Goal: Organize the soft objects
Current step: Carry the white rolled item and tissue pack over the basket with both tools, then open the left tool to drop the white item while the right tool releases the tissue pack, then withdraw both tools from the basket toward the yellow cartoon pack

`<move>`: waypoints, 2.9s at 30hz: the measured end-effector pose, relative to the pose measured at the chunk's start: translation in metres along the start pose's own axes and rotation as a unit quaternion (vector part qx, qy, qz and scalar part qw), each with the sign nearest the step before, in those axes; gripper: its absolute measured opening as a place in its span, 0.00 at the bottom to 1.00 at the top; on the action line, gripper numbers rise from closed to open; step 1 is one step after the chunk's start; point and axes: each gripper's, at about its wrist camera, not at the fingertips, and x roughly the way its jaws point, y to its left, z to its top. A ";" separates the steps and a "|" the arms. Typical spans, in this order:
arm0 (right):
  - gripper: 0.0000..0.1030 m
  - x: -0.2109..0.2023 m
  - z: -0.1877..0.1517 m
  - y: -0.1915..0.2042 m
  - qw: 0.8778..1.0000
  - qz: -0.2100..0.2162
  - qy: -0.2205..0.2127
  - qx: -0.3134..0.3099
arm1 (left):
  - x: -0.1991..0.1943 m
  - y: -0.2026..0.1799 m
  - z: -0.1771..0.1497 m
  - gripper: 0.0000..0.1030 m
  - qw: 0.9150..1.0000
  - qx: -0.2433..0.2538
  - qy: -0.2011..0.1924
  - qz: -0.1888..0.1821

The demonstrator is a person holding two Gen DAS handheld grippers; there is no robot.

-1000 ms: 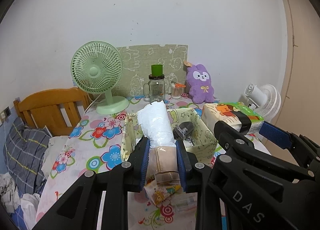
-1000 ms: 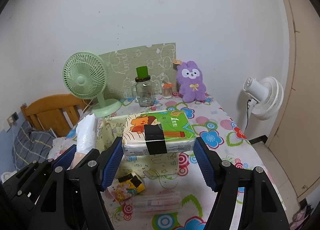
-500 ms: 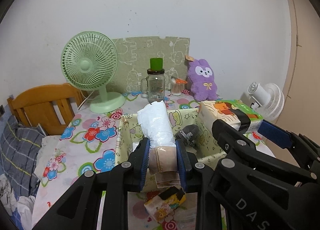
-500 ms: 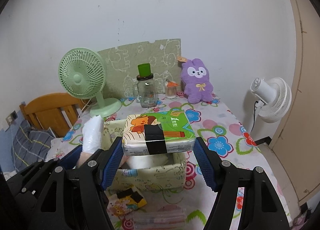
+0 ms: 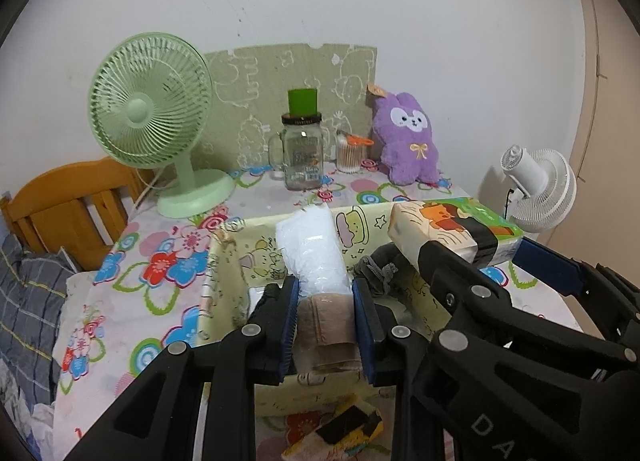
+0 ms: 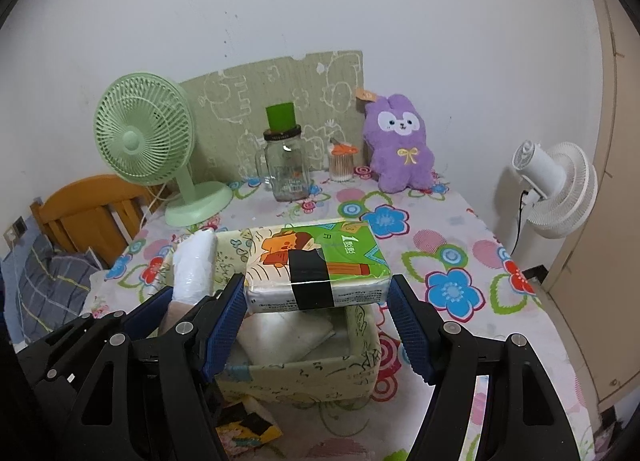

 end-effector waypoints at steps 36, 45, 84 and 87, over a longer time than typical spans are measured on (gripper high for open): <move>0.79 0.067 0.008 0.029 0.997 0.065 0.044 0.001 | 0.035 0.033 0.003 0.89 0.998 -0.018 0.047 0.036; 0.89 0.057 0.005 0.024 0.998 0.047 0.037 -0.005 | 0.028 0.026 0.002 0.93 0.999 -0.008 0.040 0.033; 0.90 -0.043 -0.024 0.005 1.000 0.013 -0.001 -0.007 | -0.053 -0.009 -0.030 0.91 1.000 -0.003 -0.008 0.010; 0.90 -0.048 -0.030 0.005 1.000 0.012 -0.003 -0.007 | -0.058 -0.011 -0.037 0.90 1.000 -0.003 -0.010 0.009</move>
